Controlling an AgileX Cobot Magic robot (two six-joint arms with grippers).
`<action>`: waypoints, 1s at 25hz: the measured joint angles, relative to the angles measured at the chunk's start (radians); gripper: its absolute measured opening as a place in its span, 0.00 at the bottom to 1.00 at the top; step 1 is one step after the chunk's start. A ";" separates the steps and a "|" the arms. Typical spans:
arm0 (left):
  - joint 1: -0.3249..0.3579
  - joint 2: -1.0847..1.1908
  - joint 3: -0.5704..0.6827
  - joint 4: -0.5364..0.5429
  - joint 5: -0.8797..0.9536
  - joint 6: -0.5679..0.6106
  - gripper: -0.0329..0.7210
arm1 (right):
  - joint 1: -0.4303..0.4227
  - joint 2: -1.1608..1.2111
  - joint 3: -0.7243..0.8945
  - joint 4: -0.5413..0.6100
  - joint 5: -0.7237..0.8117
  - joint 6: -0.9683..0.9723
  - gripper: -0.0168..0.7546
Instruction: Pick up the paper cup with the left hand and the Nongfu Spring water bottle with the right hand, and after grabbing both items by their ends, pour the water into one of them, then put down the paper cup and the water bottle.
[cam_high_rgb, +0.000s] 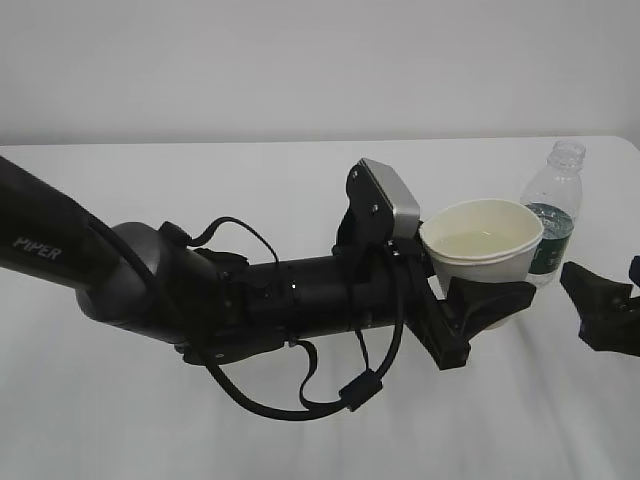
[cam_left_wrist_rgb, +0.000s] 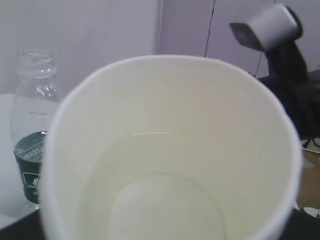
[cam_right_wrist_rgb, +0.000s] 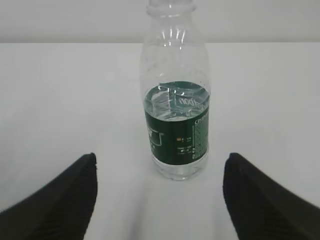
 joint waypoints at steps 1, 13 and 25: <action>0.000 0.000 0.000 0.000 0.000 0.000 0.65 | 0.000 -0.028 0.017 0.000 0.000 0.000 0.79; 0.000 -0.033 0.000 -0.007 0.033 0.000 0.65 | 0.000 -0.338 0.057 0.014 0.000 0.000 0.79; 0.006 -0.102 0.000 -0.043 0.163 -0.019 0.65 | 0.000 -0.376 0.057 0.010 0.052 0.019 0.79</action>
